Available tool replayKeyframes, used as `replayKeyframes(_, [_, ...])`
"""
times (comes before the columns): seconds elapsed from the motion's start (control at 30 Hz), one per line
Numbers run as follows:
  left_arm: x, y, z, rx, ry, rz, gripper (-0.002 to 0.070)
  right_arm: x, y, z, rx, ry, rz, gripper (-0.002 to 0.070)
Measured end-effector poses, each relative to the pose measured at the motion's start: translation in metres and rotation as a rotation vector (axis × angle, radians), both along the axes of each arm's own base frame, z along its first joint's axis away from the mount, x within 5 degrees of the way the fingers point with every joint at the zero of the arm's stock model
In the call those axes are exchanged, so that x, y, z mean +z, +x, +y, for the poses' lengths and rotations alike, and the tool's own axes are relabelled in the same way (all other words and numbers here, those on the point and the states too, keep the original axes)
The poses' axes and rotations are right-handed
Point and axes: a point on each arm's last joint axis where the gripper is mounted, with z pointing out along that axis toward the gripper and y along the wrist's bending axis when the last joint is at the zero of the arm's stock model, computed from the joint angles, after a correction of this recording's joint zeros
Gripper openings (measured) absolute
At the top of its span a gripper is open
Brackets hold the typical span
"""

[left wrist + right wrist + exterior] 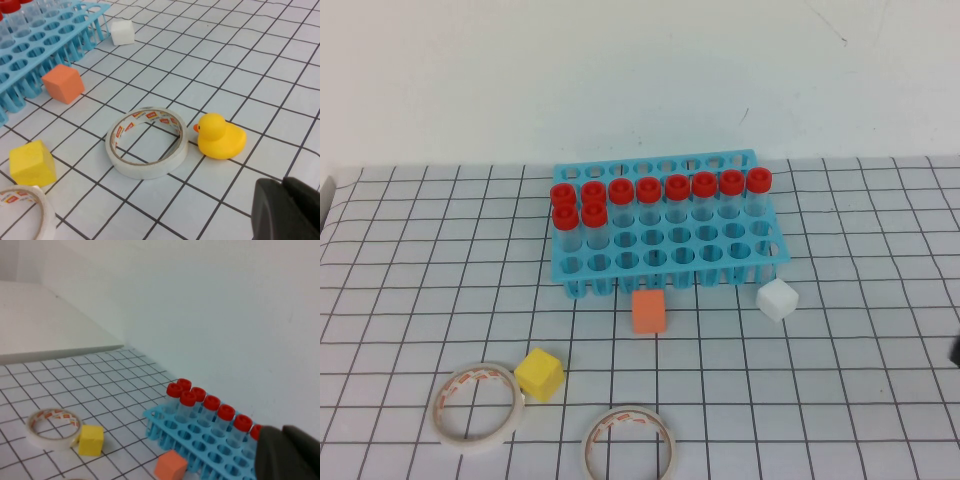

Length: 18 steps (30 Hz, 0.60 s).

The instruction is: Place the test tubes

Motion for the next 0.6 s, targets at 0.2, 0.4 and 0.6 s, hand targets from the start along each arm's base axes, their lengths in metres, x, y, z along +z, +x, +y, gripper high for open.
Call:
replayKeyframes(0.2, [0.000,0.000,0.000,0.000,0.000,0.000,-0.0001,-0.027,-0.022,-0.024,-0.025,0.060,-0.058,-0.0001])
replayKeyframes(0.4, [0.000,0.000,0.000,-0.001,0.001,-0.002,-0.0001,-0.052,-0.025,-0.040,-0.130,0.096,-0.097,-0.0001])
replayKeyframes(0.6, [0.000,0.000,0.000,-0.001,0.001,-0.002,-0.0001,-0.054,-0.015,-0.060,-0.406,0.133,-0.064,-0.0001])
